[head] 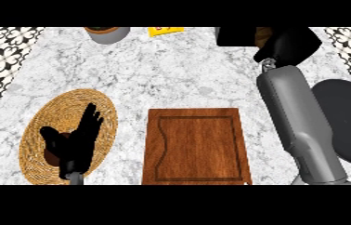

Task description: Pick the croissant from the cutting board and place it in the pan

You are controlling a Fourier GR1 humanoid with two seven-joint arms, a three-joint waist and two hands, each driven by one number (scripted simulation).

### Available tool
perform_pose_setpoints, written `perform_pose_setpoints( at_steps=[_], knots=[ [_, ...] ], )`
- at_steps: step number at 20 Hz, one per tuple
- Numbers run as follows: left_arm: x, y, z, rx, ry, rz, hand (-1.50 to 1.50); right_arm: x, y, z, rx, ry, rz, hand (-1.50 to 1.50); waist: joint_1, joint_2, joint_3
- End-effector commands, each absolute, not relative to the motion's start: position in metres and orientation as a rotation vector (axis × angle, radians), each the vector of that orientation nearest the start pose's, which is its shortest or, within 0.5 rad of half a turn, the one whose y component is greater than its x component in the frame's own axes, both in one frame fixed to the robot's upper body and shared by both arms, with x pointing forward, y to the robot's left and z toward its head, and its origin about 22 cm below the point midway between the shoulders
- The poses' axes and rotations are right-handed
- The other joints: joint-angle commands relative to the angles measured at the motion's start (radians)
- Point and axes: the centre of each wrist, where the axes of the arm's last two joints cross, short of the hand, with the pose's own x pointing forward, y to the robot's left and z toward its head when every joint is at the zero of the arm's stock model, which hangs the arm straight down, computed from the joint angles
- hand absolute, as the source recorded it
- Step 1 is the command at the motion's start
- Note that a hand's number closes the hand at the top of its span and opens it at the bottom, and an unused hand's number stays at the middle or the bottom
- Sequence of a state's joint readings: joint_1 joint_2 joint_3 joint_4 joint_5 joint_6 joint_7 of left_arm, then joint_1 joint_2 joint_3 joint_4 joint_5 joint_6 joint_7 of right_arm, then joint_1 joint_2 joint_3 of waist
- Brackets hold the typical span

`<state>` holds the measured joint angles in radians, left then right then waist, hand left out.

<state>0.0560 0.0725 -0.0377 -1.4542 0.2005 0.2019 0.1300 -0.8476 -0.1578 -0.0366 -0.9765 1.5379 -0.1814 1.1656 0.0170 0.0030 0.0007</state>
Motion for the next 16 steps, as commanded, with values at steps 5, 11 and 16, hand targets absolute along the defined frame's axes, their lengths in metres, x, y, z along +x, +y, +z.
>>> perform_pose_setpoints(
  at_steps=[5,11,16],
  knots=[
    [0.225,0.234,-0.035,0.074,-1.239,0.271,0.0,0.412,-0.236,0.128,-1.691,-0.747,-0.139,1.5,-0.016,-0.002,0.0],
    [0.206,0.261,-0.051,0.075,-1.23,0.265,0.0,0.398,-0.318,0.101,-1.815,-0.64,-0.112,1.5,-0.007,0.002,0.0],
    [0.226,0.249,-0.042,0.074,-1.245,0.259,0.0,0.379,-0.383,0.083,-1.855,-0.598,-0.095,1.5,-0.008,0.002,0.0]
  ],
)
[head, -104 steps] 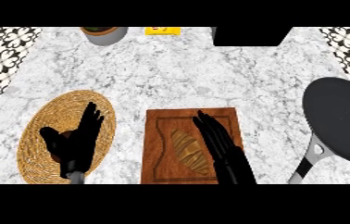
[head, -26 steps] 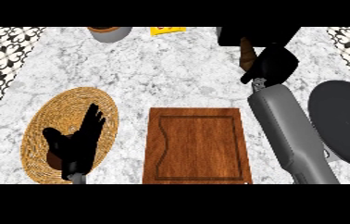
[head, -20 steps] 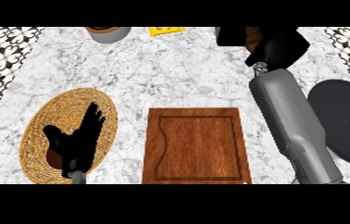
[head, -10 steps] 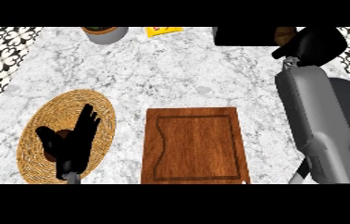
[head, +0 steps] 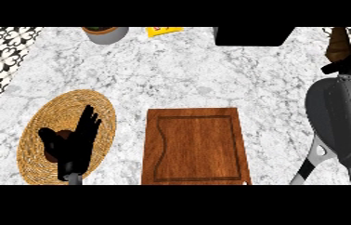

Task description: Pick the croissant from the cutting board and place it in the pan

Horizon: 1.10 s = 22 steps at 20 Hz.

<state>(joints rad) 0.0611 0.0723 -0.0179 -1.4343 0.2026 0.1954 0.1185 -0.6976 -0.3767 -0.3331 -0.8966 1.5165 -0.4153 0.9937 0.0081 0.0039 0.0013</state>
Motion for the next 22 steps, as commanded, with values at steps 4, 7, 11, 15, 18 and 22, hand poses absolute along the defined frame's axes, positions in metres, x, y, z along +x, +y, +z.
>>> perform_pose_setpoints(
  at_steps=[4,7,11,15,18,22],
  knots=[
    [0.221,0.234,-0.038,0.072,-1.23,0.26,0.0,0.359,-0.434,0.087,-1.816,-0.649,-0.225,1.5,0.003,0.002,0.001],
    [0.238,0.249,-0.035,0.051,-1.237,0.263,0.0,0.351,-0.453,0.067,-1.795,-0.645,-0.226,1.5,0.01,0.006,0.001],
    [0.227,0.243,-0.038,0.049,-1.258,0.247,0.0,0.307,-0.498,0.042,-1.878,-0.4,-0.182,1.5,0.022,0.016,0.002],
    [0.217,0.261,-0.038,0.053,-1.233,0.256,0.0,0.305,-0.489,0.015,-1.579,-0.433,-0.161,-1.5,0.027,0.01,0.004],
    [0.225,0.249,-0.031,0.047,-1.259,0.252,0.0,0.289,-0.512,0.024,-1.636,-0.476,-0.161,-1.5,0.034,0.015,0.006],
    [0.224,0.239,-0.044,0.044,-1.249,0.236,0.0,0.298,-0.508,0.032,-1.654,-0.664,-0.243,-1.5,0.026,0.016,0.008]
  ],
)
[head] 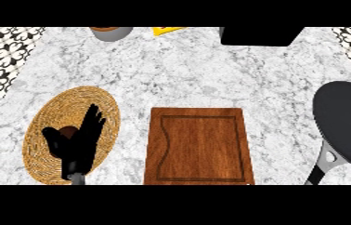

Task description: Pick the croissant from the cutting board and place it in the pan

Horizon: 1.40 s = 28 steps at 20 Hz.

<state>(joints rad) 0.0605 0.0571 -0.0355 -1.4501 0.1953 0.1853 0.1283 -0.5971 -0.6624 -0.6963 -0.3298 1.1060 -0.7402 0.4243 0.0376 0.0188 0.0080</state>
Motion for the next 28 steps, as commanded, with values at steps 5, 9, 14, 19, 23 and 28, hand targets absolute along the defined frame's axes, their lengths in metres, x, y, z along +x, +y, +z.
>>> perform_pose_setpoints(
  at_steps=[5,9,14,19,23,28],
  knots=[
    [0.226,0.245,-0.041,0.067,-1.217,0.261,0.0,0.322,-0.497,0.06,-1.57,-0.98,-0.509,-1.5,-0.03,-0.013,0.003],
    [0.221,0.253,-0.043,0.092,-1.235,0.29,0.0,0.306,-0.503,0.049,-1.464,-1.121,-0.67,-1.5,-0.039,-0.017,-0.001],
    [0.221,0.267,-0.044,0.091,-1.212,0.286,0.0,0.265,-0.519,0.026,-1.279,-1.307,-0.789,-1.5,-0.06,-0.023,-0.005],
    [0.213,0.253,-0.039,0.101,-1.233,0.287,0.0,0.241,-0.506,0.005,-1.128,-1.448,-0.744,-1.5,-0.061,-0.03,-0.01],
    [0.22,0.254,-0.043,0.102,-1.216,0.282,0.0,0.238,-0.478,0.004,-1.066,-1.507,-0.698,-1.5,-0.053,-0.025,-0.01],
    [0.21,0.257,-0.043,0.096,-1.232,0.29,0.0,0.179,-0.462,0.024,-1.091,-1.489,-0.697,-1.5,-0.055,-0.026,-0.011]
  ],
)
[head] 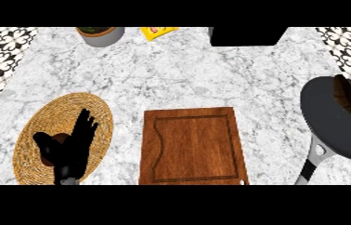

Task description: Pick the croissant from the cutting board and place it in the pan

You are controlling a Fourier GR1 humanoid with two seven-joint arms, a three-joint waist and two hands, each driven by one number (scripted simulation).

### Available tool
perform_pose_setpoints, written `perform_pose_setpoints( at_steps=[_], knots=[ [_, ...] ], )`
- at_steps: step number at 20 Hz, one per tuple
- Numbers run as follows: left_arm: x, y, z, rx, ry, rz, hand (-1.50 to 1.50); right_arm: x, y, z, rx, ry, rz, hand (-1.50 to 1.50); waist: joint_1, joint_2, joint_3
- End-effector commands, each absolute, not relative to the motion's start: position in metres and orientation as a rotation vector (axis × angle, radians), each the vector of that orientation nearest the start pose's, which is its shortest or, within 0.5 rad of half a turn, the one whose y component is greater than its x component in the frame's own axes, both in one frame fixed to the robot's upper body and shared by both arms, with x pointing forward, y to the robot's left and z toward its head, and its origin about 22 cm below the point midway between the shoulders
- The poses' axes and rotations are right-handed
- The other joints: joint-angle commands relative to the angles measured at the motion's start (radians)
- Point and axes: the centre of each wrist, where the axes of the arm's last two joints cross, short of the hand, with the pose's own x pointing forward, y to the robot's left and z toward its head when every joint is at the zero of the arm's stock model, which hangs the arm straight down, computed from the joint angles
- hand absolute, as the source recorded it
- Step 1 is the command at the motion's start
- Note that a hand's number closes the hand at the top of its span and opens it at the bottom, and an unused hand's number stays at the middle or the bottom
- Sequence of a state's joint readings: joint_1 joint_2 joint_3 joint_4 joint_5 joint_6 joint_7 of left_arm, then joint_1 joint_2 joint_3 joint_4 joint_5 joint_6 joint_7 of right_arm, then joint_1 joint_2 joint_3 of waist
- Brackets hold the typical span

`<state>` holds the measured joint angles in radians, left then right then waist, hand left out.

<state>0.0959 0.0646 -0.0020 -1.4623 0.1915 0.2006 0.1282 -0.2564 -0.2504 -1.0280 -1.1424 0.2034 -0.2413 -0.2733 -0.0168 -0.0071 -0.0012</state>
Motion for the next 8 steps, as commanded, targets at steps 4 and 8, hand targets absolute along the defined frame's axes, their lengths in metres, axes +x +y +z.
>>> perform_pose_setpoints(
  at_steps=[4,8],
  knots=[
    [0.22,0.233,-0.043,0.08,-1.232,0.267,0.0,0.164,-0.414,0.004,-1.12,-1.45,-0.719,-1.5,0.01,0.004,0.0],
    [0.209,0.259,-0.045,0.081,-1.224,0.276,0.0,0.151,-0.398,0.015,-1.136,-1.438,-0.754,-1.5,0.014,0.005,0.001]
  ],
)
